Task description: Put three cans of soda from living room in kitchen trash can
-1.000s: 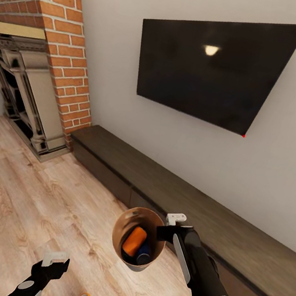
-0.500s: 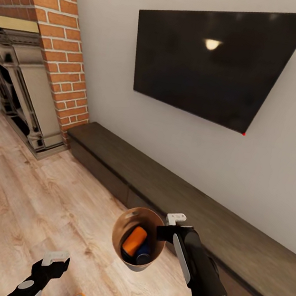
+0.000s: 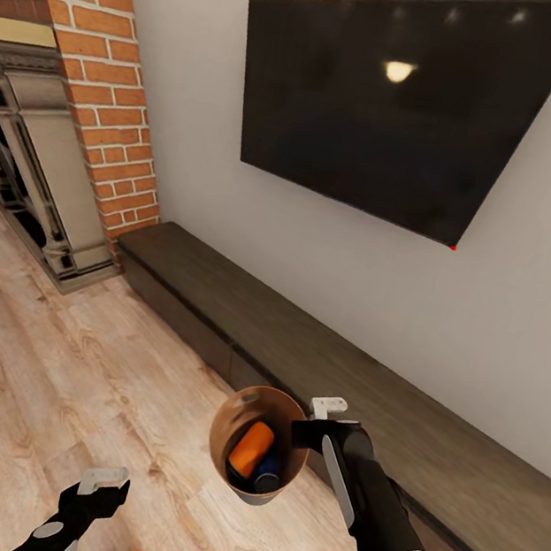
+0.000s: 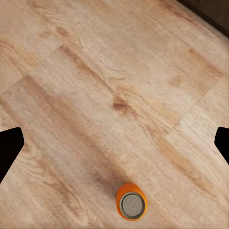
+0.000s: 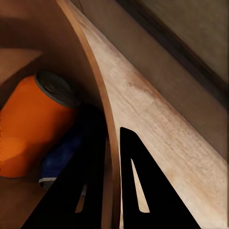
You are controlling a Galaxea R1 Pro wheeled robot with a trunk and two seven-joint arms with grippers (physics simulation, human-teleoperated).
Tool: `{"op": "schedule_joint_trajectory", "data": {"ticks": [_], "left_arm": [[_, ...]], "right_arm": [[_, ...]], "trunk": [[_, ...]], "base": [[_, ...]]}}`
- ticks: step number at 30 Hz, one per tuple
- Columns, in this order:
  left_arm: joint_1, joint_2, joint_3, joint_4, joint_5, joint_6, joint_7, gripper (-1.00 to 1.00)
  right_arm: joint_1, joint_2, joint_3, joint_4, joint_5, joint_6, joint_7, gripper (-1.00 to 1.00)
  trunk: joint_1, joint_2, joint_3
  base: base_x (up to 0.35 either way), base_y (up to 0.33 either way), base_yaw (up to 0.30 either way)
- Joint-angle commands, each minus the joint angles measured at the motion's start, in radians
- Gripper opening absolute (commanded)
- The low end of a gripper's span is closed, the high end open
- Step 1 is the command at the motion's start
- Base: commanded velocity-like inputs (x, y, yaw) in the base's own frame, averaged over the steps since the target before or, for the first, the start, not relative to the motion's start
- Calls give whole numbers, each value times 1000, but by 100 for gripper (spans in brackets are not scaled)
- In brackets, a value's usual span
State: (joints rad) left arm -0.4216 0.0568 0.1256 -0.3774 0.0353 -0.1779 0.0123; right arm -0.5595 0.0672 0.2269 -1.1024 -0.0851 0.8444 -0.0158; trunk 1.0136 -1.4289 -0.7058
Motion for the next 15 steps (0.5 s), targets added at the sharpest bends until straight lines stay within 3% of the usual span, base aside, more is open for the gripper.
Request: {"op": "schedule_joint_trajectory", "data": {"ticks": [1, 15], "left_arm": [[0, 0, 0, 0, 0, 0, 0, 100], [0, 0, -1, 0, 0, 0, 0, 100]], "right_arm": [[0, 0, 0, 0, -18, -1, 5, -100], [0, 0, 0, 0, -18, -1, 5, -100]], "trunk": [[0, 0, -2], [0, 0, -24]], "base": [[5, -5, 0], [1, -1, 0]]}}
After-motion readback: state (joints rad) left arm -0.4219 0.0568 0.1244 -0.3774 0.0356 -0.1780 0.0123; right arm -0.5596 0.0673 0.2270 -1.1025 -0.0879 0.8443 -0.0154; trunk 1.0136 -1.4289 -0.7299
